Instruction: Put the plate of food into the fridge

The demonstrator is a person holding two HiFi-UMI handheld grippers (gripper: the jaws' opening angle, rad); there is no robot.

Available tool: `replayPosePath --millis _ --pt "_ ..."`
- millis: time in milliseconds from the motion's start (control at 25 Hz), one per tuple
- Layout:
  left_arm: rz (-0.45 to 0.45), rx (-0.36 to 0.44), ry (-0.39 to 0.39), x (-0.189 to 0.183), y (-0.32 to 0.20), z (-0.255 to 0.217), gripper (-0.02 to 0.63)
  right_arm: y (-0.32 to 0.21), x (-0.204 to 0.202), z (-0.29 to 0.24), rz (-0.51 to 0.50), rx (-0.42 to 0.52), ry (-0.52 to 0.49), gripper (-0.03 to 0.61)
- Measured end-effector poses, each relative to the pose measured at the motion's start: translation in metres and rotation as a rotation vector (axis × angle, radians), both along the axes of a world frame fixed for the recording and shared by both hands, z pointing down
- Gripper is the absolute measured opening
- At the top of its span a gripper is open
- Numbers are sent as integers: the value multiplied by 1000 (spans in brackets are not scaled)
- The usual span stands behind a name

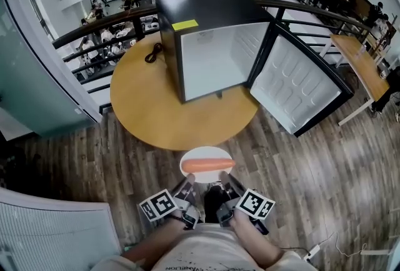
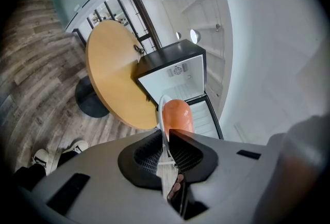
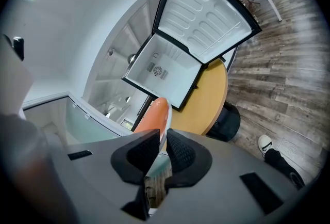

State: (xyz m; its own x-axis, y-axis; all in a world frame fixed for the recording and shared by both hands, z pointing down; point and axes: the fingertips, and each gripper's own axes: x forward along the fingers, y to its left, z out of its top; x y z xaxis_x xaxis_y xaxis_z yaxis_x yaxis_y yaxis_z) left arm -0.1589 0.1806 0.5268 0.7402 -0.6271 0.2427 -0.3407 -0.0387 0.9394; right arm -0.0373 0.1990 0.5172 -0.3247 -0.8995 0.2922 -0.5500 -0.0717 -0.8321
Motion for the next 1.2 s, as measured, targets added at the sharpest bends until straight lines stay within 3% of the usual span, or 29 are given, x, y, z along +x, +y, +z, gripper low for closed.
replayPosePath --millis 800,1200 --pt "-60 4 -8 95 -178 -2 51 -186 96 -1 -76 3 -8 58" --pt "-117 -14 -13 144 -218 -5 52 -233 144 -4 -130 -10 -14 58"
